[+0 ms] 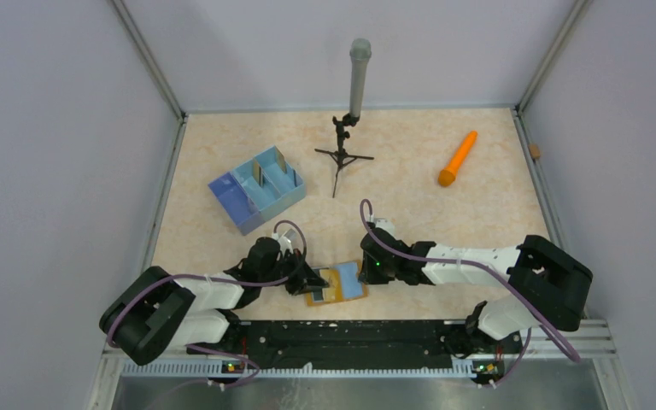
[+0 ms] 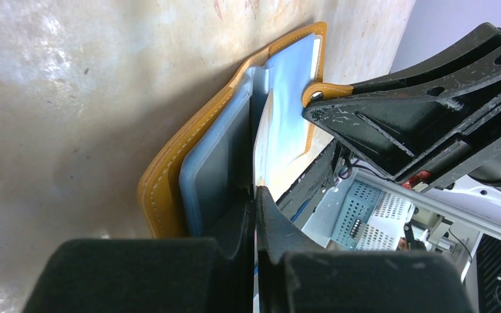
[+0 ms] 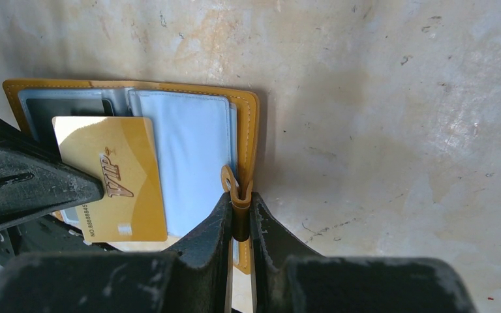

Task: Put the credit cards into the card holder
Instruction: Insert the credit card into the card holder.

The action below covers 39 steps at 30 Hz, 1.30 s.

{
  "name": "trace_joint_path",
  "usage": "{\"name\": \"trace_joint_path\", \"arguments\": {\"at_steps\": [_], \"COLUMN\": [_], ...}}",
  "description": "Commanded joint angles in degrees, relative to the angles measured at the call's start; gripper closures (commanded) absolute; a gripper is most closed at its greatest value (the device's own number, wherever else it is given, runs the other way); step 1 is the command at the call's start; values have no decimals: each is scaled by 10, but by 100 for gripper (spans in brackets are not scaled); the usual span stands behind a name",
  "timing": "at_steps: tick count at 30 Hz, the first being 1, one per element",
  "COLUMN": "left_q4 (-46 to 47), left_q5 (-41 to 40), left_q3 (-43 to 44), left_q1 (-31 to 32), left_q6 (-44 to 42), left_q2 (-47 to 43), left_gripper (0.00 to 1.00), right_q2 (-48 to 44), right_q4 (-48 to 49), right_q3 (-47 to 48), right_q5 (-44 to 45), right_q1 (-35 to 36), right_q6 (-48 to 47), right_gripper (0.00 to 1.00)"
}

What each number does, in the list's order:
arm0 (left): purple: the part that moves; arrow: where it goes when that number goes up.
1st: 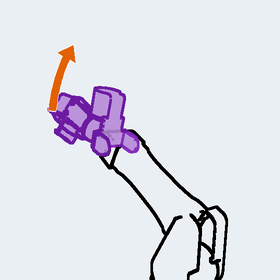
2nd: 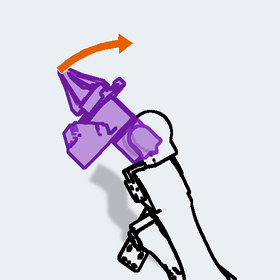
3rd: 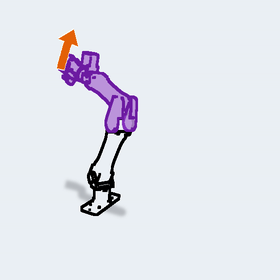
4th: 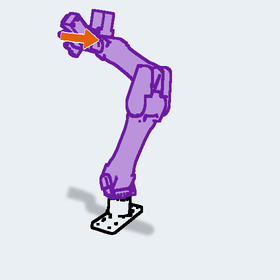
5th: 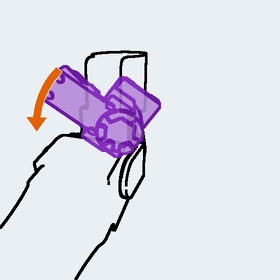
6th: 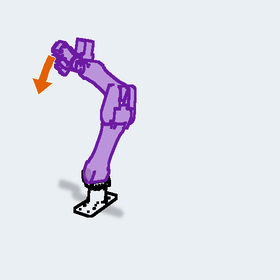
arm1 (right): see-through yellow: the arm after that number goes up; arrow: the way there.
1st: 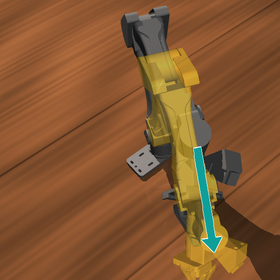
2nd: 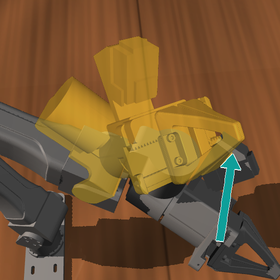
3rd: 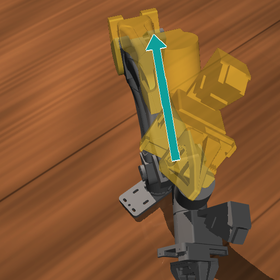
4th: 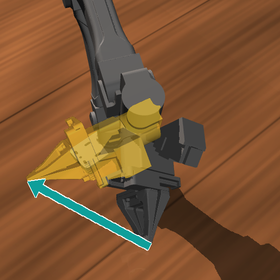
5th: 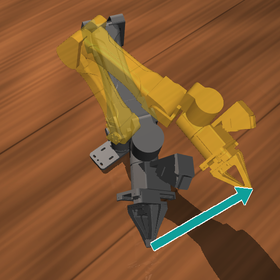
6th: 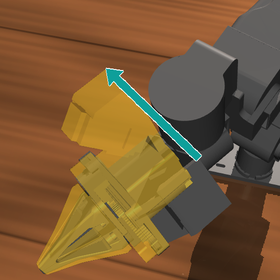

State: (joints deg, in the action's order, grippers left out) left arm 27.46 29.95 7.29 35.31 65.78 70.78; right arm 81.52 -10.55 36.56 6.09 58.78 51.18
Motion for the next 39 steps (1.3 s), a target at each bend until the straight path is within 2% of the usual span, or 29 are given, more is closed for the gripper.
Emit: {"name": "trace_joint_path", "arguments": {"at_steps": [1, 15, 24, 29, 39], "left_q4": [-1, -108, -140, -196, -216], "left_q5": [-35, -76, -58, -59, -47], "left_q3": [6, 42, 76, 99, 113], "left_q1": [0, -1, -1, -2, -10], "left_q6": [-30, -94, -141, -184, -208], "left_q2": [9, -16, 15, 17, 31], "left_gripper": [100, 100, 100, 100, 100], "right_q2": [10, 4, 5, 4, -1], "right_q4": [-26, -29, -29, -31, -32], "right_q3": [19, 14, 14, 14, 11], "right_q5": [21, 24, 23, 25, 26], "right_q1": [5, 5, 5, 5, 5], "right_q6": [-6, -4, -4, -4, -3], "right_gripper": [100, 100, 100, 100, 100]}}
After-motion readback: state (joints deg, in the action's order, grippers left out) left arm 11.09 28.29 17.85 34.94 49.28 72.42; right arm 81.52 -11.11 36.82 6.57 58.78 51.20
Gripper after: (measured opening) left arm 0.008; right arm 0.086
